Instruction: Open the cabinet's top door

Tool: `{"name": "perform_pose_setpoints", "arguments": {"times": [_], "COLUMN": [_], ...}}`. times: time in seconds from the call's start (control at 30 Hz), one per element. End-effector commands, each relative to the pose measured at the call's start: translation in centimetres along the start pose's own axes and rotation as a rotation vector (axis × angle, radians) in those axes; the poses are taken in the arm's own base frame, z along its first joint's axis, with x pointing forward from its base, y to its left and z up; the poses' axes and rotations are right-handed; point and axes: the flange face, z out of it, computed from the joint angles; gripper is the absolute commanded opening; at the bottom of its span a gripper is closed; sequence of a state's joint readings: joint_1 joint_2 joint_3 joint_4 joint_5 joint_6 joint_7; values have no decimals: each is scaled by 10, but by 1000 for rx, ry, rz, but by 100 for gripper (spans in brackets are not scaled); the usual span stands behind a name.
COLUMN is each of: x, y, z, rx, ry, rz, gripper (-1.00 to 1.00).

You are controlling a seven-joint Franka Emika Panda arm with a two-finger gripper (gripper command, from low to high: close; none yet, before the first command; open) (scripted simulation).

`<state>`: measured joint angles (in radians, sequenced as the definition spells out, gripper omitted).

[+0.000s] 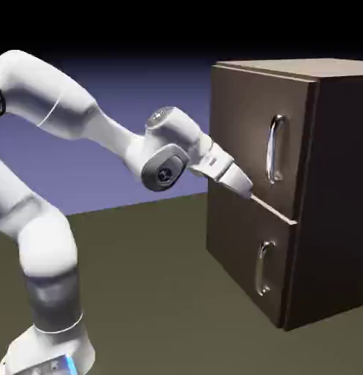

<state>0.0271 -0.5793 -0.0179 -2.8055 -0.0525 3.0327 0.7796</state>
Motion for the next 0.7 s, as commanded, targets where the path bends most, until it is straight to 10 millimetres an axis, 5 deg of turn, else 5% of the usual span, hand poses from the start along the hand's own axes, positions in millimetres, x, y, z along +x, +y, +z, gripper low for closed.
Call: {"name": "perform_pose_setpoints", "arguments": {"times": [0.0, 0.67], "x": [1, 6], "y": [-3, -34], "z": [-3, -62], "rx": [6, 120], "ry": [5, 158], "rz": [-5, -68], "gripper": [100, 100]}}
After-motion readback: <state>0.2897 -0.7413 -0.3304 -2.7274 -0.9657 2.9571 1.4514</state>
